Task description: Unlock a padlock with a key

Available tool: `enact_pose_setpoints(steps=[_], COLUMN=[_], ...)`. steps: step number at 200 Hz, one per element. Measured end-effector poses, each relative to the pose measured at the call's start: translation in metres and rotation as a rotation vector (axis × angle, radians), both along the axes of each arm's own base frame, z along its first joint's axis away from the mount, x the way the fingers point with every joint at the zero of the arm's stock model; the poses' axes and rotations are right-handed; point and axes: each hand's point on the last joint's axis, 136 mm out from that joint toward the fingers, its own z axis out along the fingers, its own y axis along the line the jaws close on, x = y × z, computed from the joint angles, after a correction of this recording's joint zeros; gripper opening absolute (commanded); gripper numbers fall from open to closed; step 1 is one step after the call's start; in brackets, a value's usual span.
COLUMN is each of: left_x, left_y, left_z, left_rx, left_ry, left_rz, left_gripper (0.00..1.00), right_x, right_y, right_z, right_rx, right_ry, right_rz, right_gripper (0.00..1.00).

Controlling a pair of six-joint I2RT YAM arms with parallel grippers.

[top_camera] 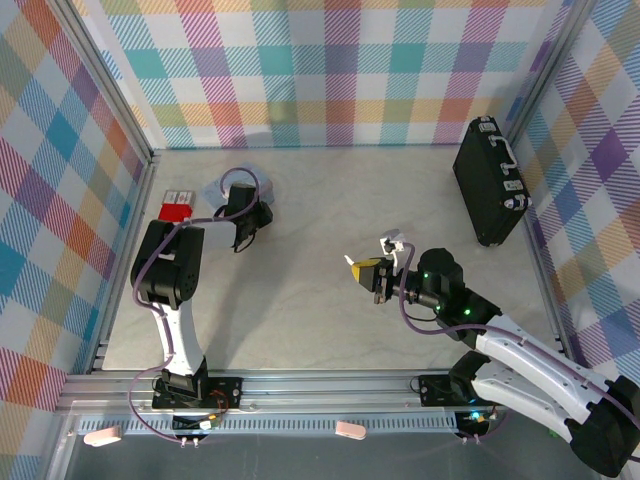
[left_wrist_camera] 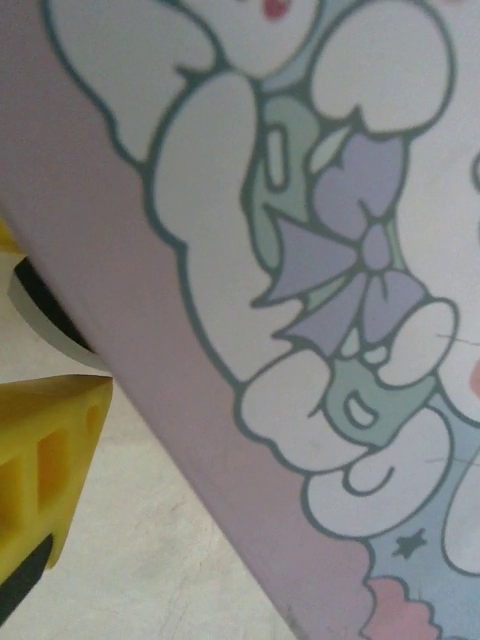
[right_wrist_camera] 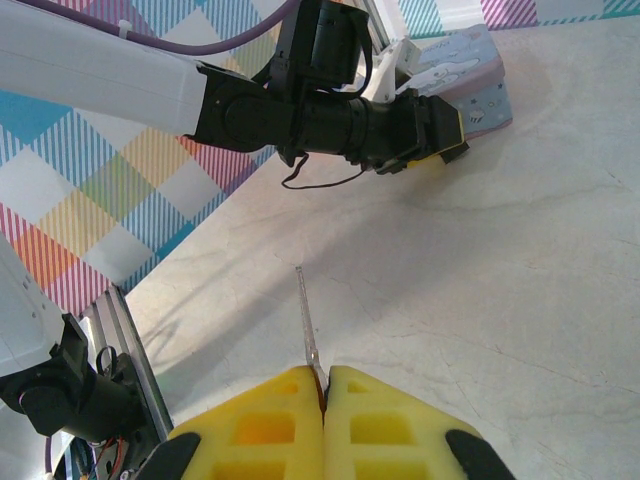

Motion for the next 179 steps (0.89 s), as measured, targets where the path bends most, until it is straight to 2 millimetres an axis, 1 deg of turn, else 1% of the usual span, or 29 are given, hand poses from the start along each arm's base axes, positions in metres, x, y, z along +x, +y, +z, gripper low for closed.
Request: enact_pose_setpoints(steps=[33, 63, 97, 128, 154, 179], left_x=[0.0, -0.003, -0.002, 0.003, 0.009, 0.013], left_y=[0.001, -0.001, 0.001, 0.002, 0.004, 0.003], left_z=[-0.002, -0.003, 0.0, 0.0, -0.001, 0.001], left_rx=[-0.052, -0.134, -0.212, -0.242, -0.263, -0.277], left_ry=[-0.039, -0.088, -0.168, -0.193, -0.198, -0.203], left_rz=[0.036, 0.07, 0.121, 0.148, 0.166, 0.168], left_gripper=[0.3, 0.35, 0.35, 0.3, 0.22, 0.16], right_x=[0.0, 0.0, 0.001, 0.001, 0.002, 0.003], right_y=[0.0, 0.0, 0.001, 0.001, 0.002, 0.003], right_z=[-0.002, -0.003, -0.007, -0.01, -0.012, -0.014], right_rx=[-0.005, -0.009, -0.017, -0.024, -0.027, -0.032], right_ry=[0.005, 0.01, 0.02, 0.027, 0.035, 0.042], right_rz=[0.0, 0.0, 0.0, 0.0, 0.0, -0.001], right_gripper=[0.0, 0.0, 0.0, 0.0, 0.0, 0.0])
